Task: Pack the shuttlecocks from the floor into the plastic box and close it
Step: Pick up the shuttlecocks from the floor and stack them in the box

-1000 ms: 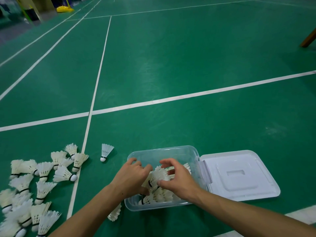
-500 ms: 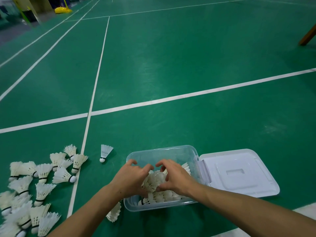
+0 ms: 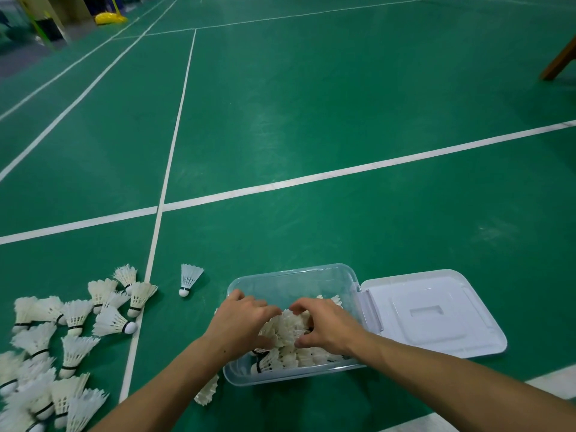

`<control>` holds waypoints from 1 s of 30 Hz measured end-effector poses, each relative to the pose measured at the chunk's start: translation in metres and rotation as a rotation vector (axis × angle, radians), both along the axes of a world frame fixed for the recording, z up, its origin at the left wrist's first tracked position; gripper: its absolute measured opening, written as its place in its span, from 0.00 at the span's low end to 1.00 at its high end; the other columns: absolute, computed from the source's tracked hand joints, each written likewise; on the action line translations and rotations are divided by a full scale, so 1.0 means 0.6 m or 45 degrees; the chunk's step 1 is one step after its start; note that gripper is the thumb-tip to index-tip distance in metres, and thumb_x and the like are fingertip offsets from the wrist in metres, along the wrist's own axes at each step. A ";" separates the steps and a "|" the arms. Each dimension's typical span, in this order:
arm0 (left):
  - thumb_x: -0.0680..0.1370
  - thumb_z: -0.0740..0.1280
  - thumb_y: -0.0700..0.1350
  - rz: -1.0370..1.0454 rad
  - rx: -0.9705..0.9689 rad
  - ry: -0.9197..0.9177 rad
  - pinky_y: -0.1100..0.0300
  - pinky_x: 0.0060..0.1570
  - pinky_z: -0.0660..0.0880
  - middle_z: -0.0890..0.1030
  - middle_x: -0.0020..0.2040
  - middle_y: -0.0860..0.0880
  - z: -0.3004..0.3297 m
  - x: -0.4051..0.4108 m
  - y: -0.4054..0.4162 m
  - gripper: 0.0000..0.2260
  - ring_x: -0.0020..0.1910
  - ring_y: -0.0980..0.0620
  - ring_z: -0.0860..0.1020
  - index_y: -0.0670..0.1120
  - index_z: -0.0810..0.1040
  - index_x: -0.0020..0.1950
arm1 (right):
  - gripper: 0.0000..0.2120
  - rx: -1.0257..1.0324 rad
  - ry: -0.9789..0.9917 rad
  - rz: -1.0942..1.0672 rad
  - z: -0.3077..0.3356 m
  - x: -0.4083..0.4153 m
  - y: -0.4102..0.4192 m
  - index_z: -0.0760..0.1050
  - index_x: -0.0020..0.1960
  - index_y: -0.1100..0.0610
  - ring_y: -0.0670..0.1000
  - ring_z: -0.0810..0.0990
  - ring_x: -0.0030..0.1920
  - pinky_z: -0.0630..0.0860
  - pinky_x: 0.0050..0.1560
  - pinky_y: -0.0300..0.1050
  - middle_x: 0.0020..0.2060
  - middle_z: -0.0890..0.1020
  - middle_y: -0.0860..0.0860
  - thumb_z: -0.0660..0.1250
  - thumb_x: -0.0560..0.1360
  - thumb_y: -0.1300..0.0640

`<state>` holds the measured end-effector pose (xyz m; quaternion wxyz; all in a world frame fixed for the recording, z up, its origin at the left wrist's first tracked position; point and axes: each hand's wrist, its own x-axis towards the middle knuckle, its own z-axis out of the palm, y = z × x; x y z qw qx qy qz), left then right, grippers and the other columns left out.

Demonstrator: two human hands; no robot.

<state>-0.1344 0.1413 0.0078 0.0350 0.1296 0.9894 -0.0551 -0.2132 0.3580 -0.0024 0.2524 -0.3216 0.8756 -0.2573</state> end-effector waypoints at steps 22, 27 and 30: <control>0.73 0.75 0.65 0.086 0.489 -0.141 0.56 0.63 0.75 0.80 0.62 0.57 0.021 0.003 -0.034 0.35 0.64 0.56 0.72 0.53 0.71 0.75 | 0.44 -0.163 -0.197 -0.087 0.007 -0.005 0.006 0.69 0.76 0.42 0.45 0.77 0.61 0.79 0.65 0.50 0.67 0.74 0.43 0.82 0.65 0.36; 0.72 0.73 0.68 0.120 0.735 0.007 0.60 0.66 0.73 0.78 0.63 0.61 0.050 0.028 -0.048 0.34 0.65 0.61 0.72 0.53 0.74 0.72 | 0.44 -0.210 -0.127 -0.070 0.039 -0.006 0.009 0.67 0.77 0.43 0.43 0.75 0.63 0.78 0.66 0.48 0.68 0.73 0.42 0.80 0.67 0.35; 0.72 0.74 0.69 0.203 0.854 0.108 0.64 0.67 0.71 0.78 0.64 0.63 0.074 0.066 -0.062 0.33 0.66 0.63 0.73 0.55 0.75 0.72 | 0.41 -0.271 -0.095 -0.069 0.064 0.000 0.006 0.68 0.76 0.42 0.42 0.76 0.62 0.79 0.62 0.45 0.66 0.74 0.40 0.79 0.68 0.35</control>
